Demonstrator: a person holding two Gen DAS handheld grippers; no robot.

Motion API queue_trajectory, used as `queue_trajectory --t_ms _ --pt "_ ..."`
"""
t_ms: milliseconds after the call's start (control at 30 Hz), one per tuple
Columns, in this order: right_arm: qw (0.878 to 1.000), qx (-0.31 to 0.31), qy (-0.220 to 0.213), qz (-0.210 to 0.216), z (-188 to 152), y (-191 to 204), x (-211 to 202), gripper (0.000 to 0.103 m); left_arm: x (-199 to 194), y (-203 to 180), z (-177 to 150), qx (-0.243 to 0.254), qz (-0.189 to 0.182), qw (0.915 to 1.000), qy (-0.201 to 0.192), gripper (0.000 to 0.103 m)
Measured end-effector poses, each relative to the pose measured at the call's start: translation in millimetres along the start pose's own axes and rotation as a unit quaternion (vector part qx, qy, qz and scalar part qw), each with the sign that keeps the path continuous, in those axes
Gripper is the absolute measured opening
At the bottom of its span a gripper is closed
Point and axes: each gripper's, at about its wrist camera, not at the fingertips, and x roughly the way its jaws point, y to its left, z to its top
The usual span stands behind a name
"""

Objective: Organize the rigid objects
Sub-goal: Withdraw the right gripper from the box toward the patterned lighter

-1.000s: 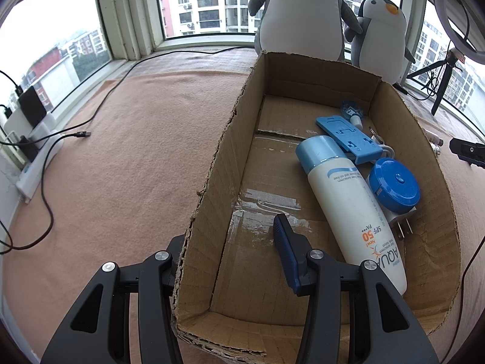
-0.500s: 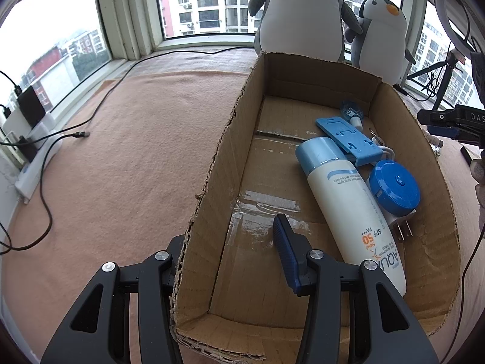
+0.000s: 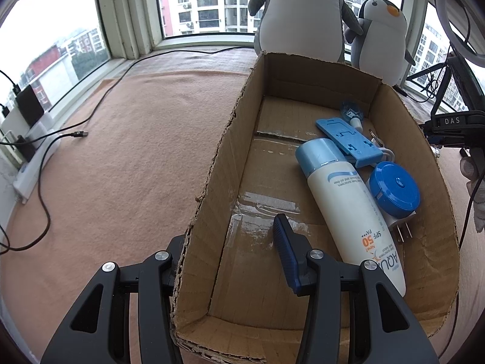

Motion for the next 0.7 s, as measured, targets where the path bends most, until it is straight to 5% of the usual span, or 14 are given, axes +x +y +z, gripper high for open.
queue_trajectory --t_ms 433,567,700 --pt "1.000 -0.014 0.006 0.005 -53.7 -27.6 -36.2 0.036 -0.3 0.1 -0.2 -0.003 0.000 1.0000 -0.001 0.047" --pt "0.999 -0.005 -0.036 0.008 -66.6 -27.0 -58.4 0.036 -0.3 0.3 -0.2 -0.003 0.000 1.0000 -0.001 0.047" --pt "0.995 -0.014 -0.078 -0.055 -77.9 -23.5 -71.6 0.049 -0.3 0.3 -0.2 -0.003 0.000 1.0000 -0.001 0.047"
